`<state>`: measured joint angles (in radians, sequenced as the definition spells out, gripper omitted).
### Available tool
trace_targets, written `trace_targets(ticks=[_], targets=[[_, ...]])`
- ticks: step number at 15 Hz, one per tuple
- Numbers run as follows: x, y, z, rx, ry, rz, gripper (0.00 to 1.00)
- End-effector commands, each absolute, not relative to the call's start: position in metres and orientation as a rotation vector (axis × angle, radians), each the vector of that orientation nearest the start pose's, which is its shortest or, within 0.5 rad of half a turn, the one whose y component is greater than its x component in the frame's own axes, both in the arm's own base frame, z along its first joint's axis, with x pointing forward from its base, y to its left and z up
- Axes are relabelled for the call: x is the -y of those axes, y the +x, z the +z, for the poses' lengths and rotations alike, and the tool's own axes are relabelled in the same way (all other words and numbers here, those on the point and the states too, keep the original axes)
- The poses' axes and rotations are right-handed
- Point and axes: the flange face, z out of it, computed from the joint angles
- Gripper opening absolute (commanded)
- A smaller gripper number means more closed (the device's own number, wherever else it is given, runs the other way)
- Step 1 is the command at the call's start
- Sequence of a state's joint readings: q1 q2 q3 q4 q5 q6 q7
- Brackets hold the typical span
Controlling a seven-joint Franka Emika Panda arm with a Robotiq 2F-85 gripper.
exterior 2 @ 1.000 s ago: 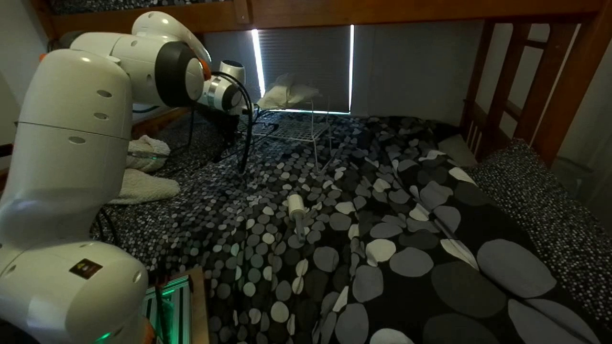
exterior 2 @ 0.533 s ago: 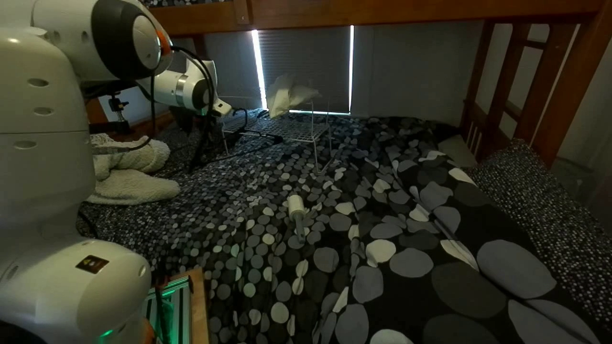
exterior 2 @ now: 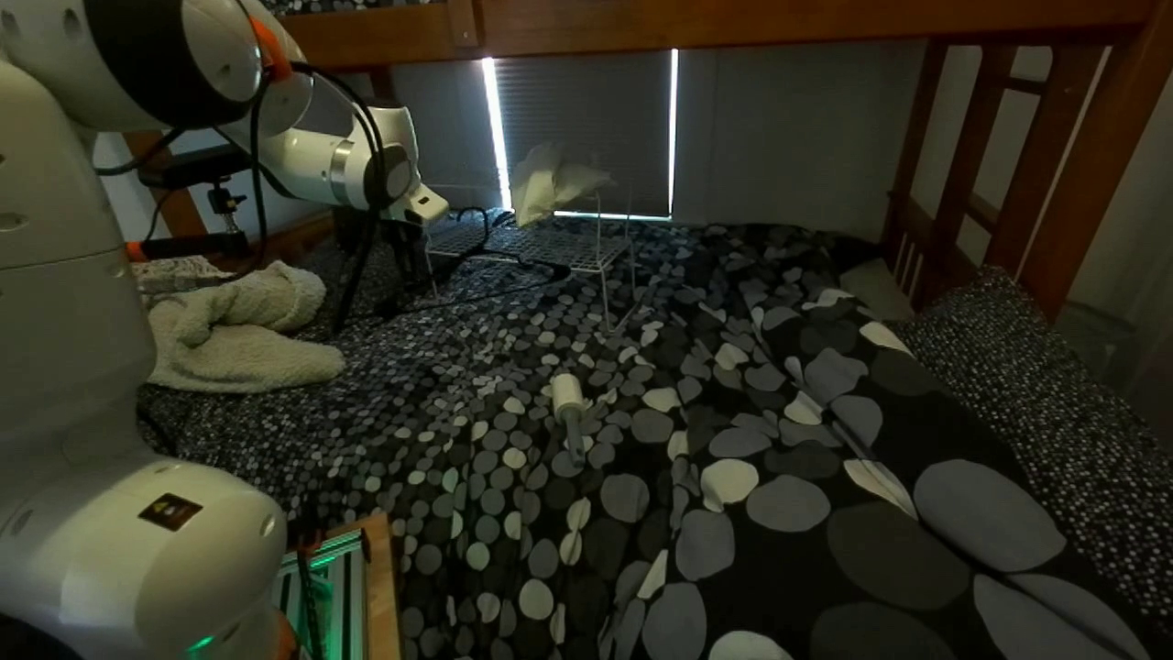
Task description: Remove the black coat hanger from the rack and put it on the bed
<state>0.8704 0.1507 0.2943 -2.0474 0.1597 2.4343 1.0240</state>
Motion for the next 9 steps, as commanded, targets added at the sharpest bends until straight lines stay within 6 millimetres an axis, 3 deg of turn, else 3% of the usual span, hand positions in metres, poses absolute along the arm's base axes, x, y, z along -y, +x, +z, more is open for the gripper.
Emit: trace_targets(ticks=[1, 4, 9], targets=[[-0.469, 0.239, 0.405, -0.223, -2.883, -0.017, 0.02], [-0.412, 0.255, 0.405, -0.256, -2.907, -0.026, 0.02], [-0.328, 0.333, 0.418, -0.045, -2.872, -0.097, 0.02]])
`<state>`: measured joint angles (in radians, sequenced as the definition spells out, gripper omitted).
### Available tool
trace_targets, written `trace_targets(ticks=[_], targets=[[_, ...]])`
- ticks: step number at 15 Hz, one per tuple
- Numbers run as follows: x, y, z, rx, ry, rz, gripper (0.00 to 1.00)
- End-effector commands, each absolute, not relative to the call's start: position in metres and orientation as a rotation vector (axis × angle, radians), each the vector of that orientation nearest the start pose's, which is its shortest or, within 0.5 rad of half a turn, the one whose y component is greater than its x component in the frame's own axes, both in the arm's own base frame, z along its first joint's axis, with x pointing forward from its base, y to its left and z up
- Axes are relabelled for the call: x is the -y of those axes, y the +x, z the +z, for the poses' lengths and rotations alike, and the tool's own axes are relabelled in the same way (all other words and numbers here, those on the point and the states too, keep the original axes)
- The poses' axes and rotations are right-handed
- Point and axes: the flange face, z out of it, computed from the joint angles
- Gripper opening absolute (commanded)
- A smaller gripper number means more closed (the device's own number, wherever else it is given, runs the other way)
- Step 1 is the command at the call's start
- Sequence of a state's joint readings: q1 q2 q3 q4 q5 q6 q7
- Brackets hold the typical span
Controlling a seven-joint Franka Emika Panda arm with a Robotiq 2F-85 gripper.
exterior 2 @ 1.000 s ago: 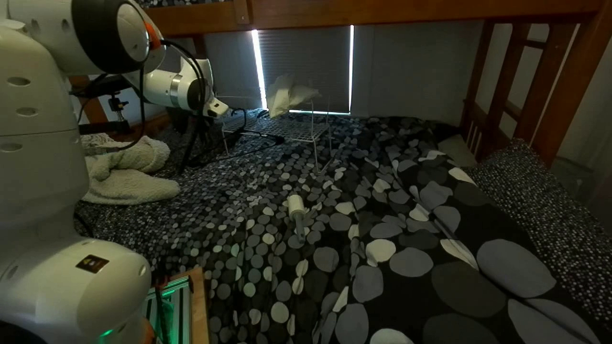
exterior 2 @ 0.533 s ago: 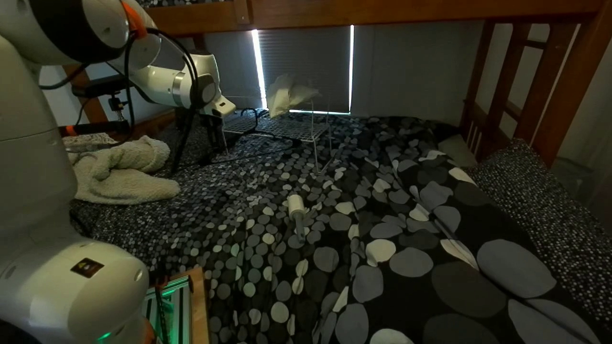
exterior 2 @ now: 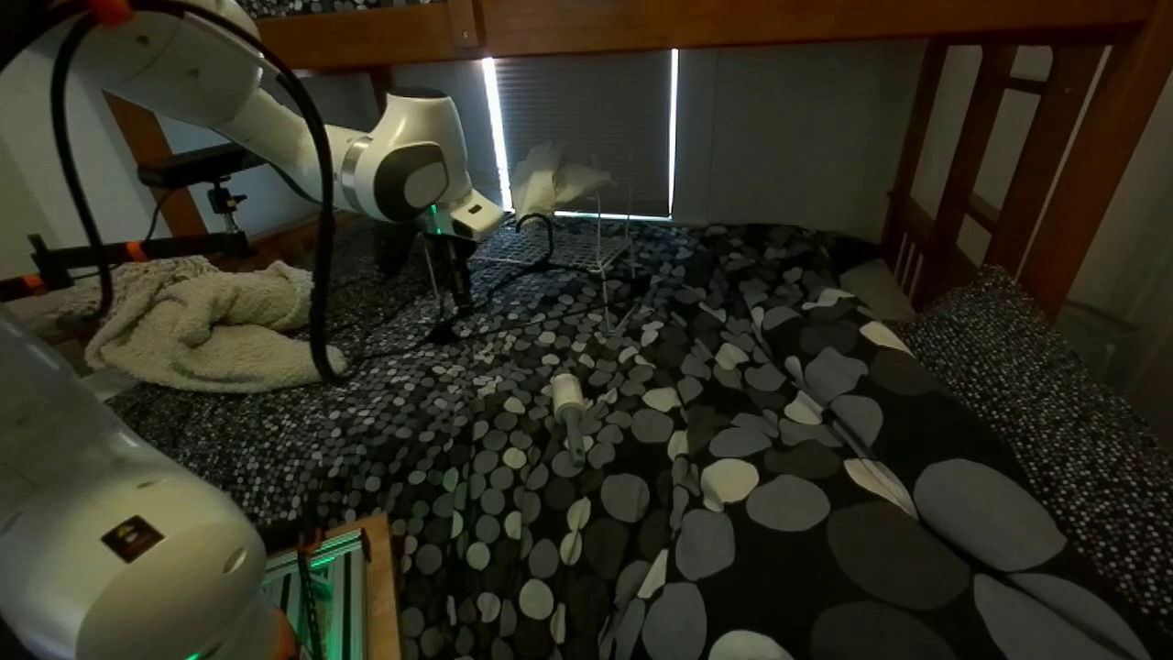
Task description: Remove the black coat hanger from the rack and put it on the bed
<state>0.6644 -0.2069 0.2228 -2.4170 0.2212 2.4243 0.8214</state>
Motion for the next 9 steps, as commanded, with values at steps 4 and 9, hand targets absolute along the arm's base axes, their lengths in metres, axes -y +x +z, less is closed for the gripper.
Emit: trace_targets(ticks=[4, 9], targets=[[-0.266, 0.408, 0.426, -0.125, -2.809, -0.179, 0.02], [-0.257, 0.498, 0.406, -0.111, -2.757, -0.195, 0.02]])
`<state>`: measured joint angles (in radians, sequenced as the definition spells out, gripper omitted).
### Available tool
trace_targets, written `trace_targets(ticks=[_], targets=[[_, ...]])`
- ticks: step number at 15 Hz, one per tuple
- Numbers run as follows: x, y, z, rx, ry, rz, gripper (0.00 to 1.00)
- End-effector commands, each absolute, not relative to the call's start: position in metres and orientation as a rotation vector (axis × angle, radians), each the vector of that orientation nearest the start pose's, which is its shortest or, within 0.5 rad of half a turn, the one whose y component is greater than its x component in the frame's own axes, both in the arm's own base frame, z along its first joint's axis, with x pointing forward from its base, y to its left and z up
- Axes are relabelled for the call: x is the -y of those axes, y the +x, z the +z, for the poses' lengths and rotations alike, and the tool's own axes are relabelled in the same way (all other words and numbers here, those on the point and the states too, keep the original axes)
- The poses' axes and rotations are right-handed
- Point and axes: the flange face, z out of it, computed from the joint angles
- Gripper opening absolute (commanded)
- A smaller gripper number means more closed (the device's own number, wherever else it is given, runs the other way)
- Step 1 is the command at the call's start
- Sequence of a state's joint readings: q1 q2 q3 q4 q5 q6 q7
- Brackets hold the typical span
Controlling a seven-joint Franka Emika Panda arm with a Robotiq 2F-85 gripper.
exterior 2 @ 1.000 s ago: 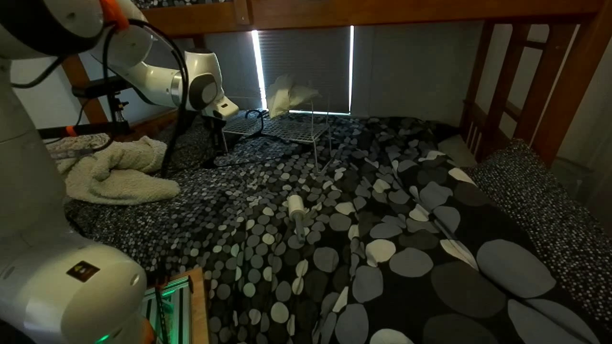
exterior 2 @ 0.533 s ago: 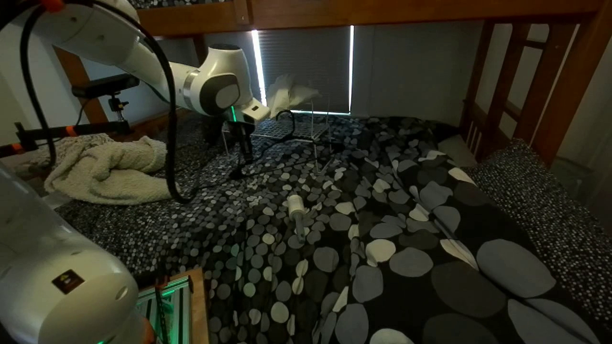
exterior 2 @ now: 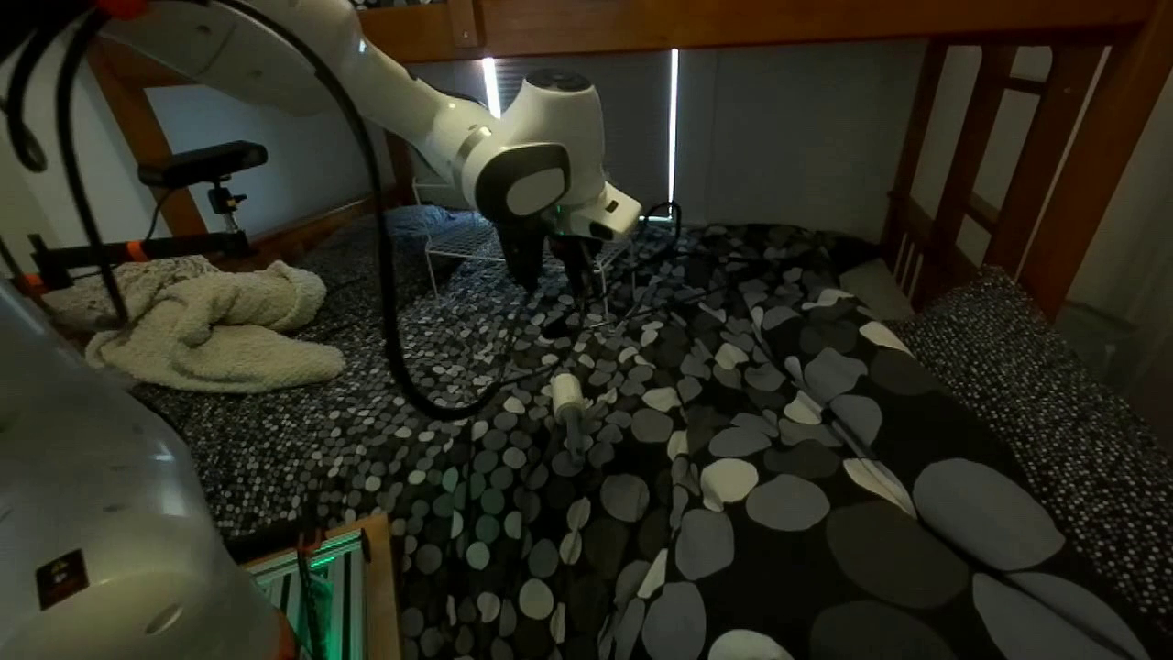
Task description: Remove the black coat hanger from the rack and put it on the bed
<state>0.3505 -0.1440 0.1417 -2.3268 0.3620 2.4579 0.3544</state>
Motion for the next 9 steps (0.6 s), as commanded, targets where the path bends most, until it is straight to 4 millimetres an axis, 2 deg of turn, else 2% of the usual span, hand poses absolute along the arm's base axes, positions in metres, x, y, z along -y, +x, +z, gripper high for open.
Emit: trace_targets(ticks=[1, 4, 5, 6, 7, 8, 9], targets=[[-0.266, 0.512, 0.397, -0.072, -2.733, -0.19, 0.02], [-0.289, 0.552, 0.381, -0.011, -2.682, -0.143, 0.02], [-0.298, 0.56, 0.373, -0.014, -2.677, -0.111, 0.33], [-0.308, 0.558, 0.369, -0.03, -2.691, -0.088, 0.34], [-0.316, 0.561, 0.355, -0.045, -2.703, -0.067, 0.39], [-0.324, 0.559, 0.348, -0.072, -2.729, -0.053, 0.47], [-0.333, 0.556, 0.349, -0.103, -2.744, -0.057, 0.55]])
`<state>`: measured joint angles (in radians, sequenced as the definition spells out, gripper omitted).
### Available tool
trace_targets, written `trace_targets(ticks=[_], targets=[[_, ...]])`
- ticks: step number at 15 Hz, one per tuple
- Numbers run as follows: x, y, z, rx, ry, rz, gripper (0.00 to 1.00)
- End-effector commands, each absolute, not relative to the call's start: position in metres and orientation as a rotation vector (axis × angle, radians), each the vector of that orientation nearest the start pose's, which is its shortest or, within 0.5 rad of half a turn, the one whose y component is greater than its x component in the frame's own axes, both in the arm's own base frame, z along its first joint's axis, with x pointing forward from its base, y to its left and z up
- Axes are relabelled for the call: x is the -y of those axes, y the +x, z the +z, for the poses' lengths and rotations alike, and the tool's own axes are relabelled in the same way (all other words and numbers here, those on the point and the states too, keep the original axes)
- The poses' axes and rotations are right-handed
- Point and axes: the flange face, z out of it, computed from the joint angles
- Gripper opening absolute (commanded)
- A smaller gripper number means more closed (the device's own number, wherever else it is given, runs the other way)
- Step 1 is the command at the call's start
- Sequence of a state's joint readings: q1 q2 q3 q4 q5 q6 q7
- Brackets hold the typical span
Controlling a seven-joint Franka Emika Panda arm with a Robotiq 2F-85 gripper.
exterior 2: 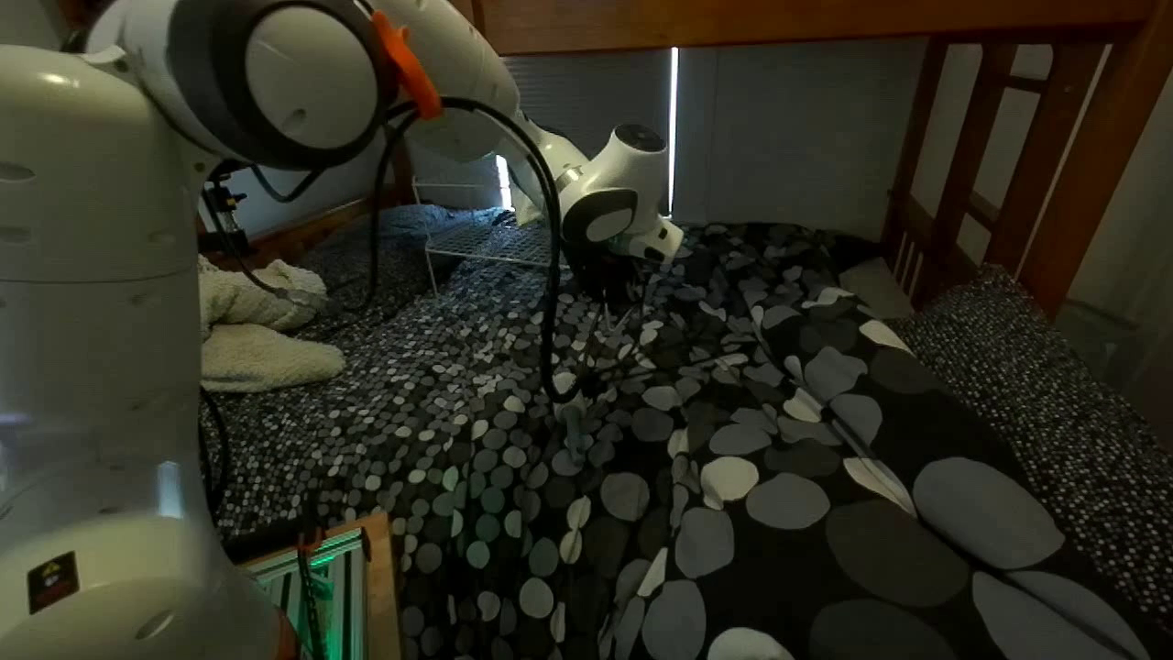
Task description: Remove the black coat hanger from the rack and put it on the bed
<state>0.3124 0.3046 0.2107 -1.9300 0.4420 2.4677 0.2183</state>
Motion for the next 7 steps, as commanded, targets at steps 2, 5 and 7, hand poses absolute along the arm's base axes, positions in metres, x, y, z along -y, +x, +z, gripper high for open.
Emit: trace_targets(ticks=[2, 5, 7], targets=[[-0.362, 0.547, 0.347, -0.118, -2.772, -0.033, 0.7], [-0.437, 0.501, 0.328, 0.112, -2.83, 0.158, 0.92], [-0.419, 0.508, 0.338, 0.052, -2.812, 0.098, 0.82]])
